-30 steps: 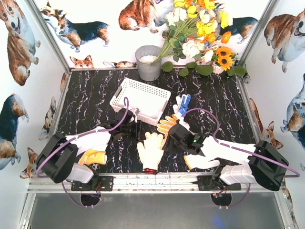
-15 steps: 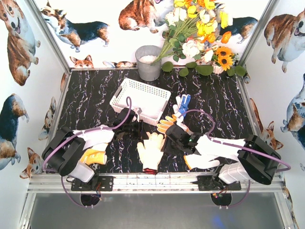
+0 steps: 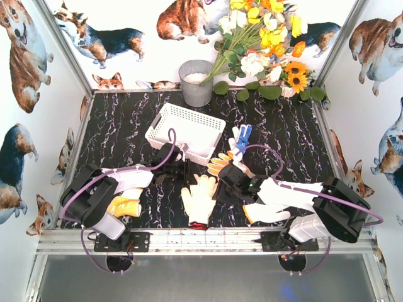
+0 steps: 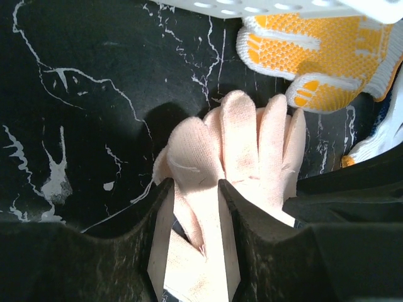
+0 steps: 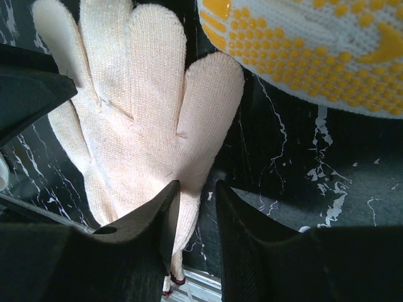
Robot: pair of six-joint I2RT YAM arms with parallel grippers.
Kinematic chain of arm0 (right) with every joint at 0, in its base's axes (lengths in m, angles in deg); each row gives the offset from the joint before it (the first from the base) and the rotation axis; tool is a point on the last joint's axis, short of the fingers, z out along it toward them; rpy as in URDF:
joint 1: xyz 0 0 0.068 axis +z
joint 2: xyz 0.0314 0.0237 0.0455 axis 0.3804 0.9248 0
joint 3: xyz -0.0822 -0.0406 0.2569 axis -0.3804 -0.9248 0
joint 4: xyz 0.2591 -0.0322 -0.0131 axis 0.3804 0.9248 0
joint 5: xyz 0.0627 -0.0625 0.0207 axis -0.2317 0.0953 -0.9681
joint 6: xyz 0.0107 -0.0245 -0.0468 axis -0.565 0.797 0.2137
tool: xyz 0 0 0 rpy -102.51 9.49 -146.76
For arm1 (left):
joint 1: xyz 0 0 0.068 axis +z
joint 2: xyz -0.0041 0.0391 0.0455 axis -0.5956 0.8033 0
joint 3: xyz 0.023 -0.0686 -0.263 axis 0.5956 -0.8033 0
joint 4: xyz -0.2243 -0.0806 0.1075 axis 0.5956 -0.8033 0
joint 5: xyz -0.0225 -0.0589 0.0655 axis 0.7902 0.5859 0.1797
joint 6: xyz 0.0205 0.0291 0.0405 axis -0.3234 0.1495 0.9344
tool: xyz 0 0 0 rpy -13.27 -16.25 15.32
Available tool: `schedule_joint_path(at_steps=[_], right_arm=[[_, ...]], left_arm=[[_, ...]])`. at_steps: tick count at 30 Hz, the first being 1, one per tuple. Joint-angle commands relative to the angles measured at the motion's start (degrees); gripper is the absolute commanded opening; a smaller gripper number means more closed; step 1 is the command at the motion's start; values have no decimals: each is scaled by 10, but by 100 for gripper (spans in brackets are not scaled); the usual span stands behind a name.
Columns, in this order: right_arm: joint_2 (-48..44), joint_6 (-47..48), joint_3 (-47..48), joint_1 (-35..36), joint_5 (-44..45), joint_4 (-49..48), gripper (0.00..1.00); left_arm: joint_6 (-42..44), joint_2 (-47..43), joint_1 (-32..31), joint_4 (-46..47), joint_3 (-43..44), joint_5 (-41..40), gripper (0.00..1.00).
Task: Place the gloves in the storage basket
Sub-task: Adjust the glove at the center of the board.
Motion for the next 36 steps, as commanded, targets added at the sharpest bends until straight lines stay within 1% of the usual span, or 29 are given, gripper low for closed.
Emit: schedule_joint_path(at_steps=[1, 3, 6, 11, 18, 25, 31, 36], right_arm=[[8, -1, 13, -2, 11, -28, 31], [8, -2, 13, -2, 14, -28, 31], [5, -1, 14, -2, 16, -27, 30], [-2, 3, 14, -2, 20, -27, 21], [-11, 15, 16, -2, 13, -30, 12], [-23, 33, 16, -2, 11, -35, 8], [-25, 54, 16, -2, 1, -48, 8], [-21, 74, 27, -1, -4, -42, 8]], left_arm=[[-3, 10, 5, 22, -1, 4, 30], [-2, 13, 5, 22, 0, 3, 30], [-1, 14, 6, 21, -2, 1, 25], [1, 2, 6, 17, -5, -11, 12], [6, -4, 5, 10, -4, -18, 0], [11, -43, 5, -8, -9, -43, 0], [15, -66, 6, -28, -17, -59, 0], [17, -62, 7, -42, -20, -69, 0]])
